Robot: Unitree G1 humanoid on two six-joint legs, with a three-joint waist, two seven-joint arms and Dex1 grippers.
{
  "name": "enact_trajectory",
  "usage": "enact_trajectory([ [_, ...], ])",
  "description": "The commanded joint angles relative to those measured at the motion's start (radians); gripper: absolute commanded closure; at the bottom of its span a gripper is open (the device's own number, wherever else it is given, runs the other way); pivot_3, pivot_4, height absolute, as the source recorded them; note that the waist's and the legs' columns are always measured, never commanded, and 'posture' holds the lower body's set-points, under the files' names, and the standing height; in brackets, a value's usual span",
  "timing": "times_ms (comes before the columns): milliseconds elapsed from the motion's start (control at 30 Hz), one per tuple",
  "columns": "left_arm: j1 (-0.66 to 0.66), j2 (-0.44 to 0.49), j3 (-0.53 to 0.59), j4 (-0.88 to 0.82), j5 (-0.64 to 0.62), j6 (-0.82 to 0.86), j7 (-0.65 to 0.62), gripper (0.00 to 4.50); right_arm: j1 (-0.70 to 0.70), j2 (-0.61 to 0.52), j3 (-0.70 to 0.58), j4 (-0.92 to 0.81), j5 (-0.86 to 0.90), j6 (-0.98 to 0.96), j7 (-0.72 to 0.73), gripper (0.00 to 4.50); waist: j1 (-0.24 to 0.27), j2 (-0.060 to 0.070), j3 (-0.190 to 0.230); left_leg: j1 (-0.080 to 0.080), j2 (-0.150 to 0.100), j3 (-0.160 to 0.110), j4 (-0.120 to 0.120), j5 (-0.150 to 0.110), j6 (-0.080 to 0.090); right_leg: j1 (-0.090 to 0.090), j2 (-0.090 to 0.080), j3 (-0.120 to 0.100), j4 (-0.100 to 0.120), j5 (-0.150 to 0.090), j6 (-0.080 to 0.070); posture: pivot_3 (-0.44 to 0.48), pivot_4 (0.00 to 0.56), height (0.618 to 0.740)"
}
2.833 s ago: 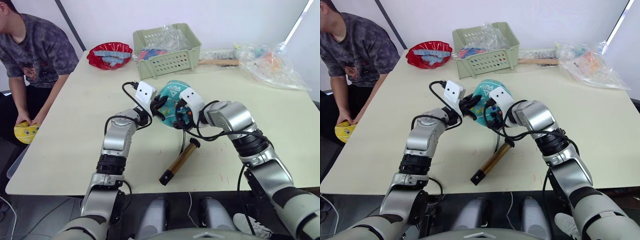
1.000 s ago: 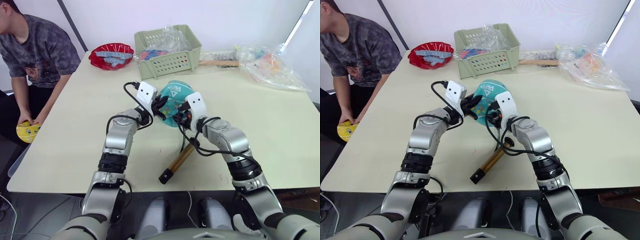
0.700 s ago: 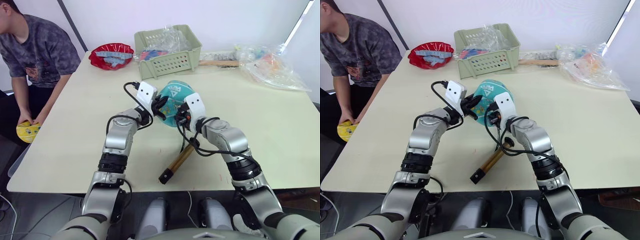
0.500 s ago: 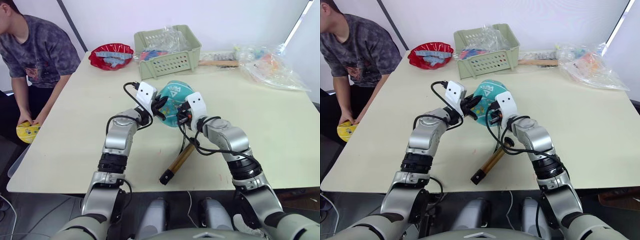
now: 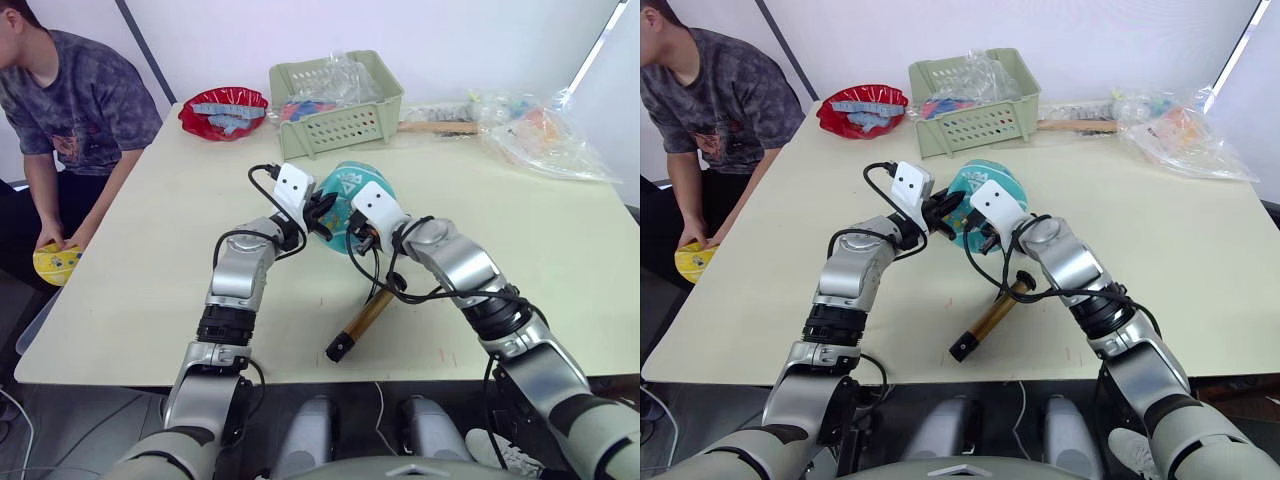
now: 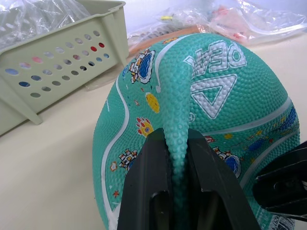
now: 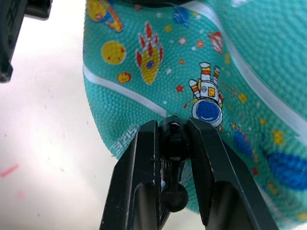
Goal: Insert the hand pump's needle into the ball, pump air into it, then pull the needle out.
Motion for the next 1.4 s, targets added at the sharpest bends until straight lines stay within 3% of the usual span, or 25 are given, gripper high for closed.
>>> enact_trajectory([
  [33,0.04,-0.01,-0.061,0.069,0.019,0.036,-0.018,4.5,-0.048,0.008,0.053,0.067,-0.028,-0.006,0.055,4.17,-0.002,0.0,0.0,0.001,0.0,0.0,0.0,0.0,0.0,0.0,0.0,0.0,0.0,0.0,0.0,0.0,0.15,0.74],
  [233,0.034,-0.002,-0.05,0.083,0.016,0.042,-0.014,4.5,-0.111,0.021,0.13,0.165,-0.085,-0.022,0.128,4.17,-0.006,0.0,0.0,0.007,0.0,0.0,0.0,0.0,0.0,0.005,0.001,0.001,0.001,0.0,0.0,0.0,0.15,0.74],
  [867,0.053,0.025,-0.038,0.08,0.006,0.05,-0.011,4.5,-0.139,0.192,0.101,0.557,-0.179,-0.169,0.138,4.17,-0.034,-0.002,-0.022,0.021,0.001,-0.003,-0.004,0.0,0.0,0.011,0.007,0.01,0.001,0.0,-0.002,0.0,0.15,0.74],
  [1067,0.063,0.035,-0.036,0.073,0.005,0.054,-0.016,4.5,-0.156,0.25,0.073,0.727,-0.217,-0.261,0.12,4.17,-0.048,-0.006,-0.026,0.044,0.004,-0.004,-0.016,-0.001,-0.001,0.026,0.01,0.013,0.0,-0.006,-0.004,0.0,0.15,0.74],
  [1400,0.079,0.037,-0.03,0.062,0.008,0.062,-0.02,4.5,-0.187,0.338,0.034,0.925,-0.272,-0.346,0.081,4.17,-0.057,-0.003,-0.033,0.052,0.004,-0.004,-0.023,-0.001,-0.001,0.028,0.014,0.022,0.0,-0.007,-0.005,0.0,0.15,0.74],
])
